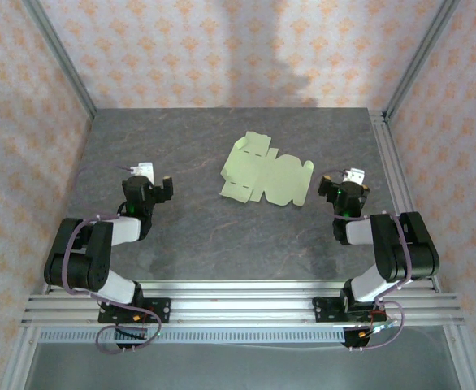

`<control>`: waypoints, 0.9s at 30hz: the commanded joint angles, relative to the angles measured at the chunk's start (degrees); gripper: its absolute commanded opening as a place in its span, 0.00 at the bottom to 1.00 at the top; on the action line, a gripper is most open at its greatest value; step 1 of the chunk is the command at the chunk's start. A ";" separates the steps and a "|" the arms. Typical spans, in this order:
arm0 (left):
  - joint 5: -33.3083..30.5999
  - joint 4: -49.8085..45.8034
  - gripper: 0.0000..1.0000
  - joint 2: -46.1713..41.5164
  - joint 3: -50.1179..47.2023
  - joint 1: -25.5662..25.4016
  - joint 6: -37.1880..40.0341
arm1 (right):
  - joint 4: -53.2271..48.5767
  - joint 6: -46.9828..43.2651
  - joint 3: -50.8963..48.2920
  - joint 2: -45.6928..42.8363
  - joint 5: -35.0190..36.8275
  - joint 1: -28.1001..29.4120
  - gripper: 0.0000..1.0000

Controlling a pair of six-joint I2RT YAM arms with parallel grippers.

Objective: Fold the paper box

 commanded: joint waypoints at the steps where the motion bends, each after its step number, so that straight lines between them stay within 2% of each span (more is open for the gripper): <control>1: -1.21 0.73 1.00 -1.58 -0.24 -0.43 -0.36 | -0.84 -0.82 0.40 -3.77 -1.31 -0.43 0.99; 3: -3.75 -4.82 1.00 -4.12 1.72 -1.40 -0.49 | -5.85 -1.12 1.53 -7.58 -1.60 -0.26 0.99; 8: -4.16 -16.79 1.00 -10.15 6.29 -4.60 1.69 | -24.54 -0.02 9.02 -15.69 -2.63 1.21 0.99; 11: -3.35 -22.61 1.00 -13.77 8.80 -6.56 -1.88 | -38.16 1.54 16.68 -15.96 -4.93 2.37 0.99; 15: 0.10 -24.68 1.00 -16.62 9.95 -9.70 -7.13 | -49.84 2.38 24.08 -13.23 -7.67 6.11 0.99; 19: 2.14 -29.33 1.00 -15.95 12.75 -12.21 -15.73 | -51.71 0.91 27.10 -9.21 -5.31 13.08 0.99; 23: 6.27 -22.51 1.00 -15.46 9.67 -12.89 -21.87 | -51.68 4.08 29.74 -3.81 -6.69 18.33 0.99; 27: 6.82 -19.74 1.00 -17.00 7.68 -13.10 -25.12 | -52.65 6.81 32.44 1.99 -7.12 21.76 0.99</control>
